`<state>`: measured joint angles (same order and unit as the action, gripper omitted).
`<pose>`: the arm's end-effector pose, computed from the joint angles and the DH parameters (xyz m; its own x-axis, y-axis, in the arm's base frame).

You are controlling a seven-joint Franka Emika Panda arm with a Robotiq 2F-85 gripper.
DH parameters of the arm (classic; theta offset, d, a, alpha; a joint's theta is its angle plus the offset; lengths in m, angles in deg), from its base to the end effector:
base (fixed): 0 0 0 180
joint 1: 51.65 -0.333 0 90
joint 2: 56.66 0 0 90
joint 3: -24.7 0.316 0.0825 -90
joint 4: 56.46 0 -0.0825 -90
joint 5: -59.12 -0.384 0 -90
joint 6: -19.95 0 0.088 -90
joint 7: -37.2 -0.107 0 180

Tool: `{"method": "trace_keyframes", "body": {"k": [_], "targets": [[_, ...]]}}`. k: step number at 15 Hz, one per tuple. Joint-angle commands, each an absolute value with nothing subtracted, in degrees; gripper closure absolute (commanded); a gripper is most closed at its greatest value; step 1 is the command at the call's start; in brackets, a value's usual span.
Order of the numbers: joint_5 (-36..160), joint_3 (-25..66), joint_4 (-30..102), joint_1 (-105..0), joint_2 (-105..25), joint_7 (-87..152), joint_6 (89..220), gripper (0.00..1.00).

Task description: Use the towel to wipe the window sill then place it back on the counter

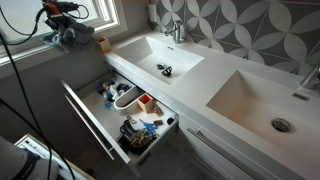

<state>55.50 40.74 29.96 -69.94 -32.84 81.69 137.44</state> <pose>0.5847 0.3688 0.4481 0.2454 0.9450 0.2162 0.9690 -0.2455 -0.0267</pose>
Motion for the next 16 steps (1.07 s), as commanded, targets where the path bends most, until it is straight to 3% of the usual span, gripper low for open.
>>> {"method": "trace_keyframes", "body": {"k": [1,6,7,11,12,16], "targets": [[61.63,38.73,28.39,-70.32,-29.56,74.51,144.1,0.93],[64.86,38.74,24.54,-69.16,-26.39,73.15,146.84,0.93],[63.68,39.33,27.36,-68.81,-29.66,72.22,146.38,0.71],[63.85,39.25,25.73,-68.73,-28.49,72.48,146.29,0.71],[64.58,38.67,25.14,-69.04,-28.03,71.37,146.62,0.93],[65.55,37.45,24.45,-69.3,-28.64,64.8,152.66,0.93]]}}
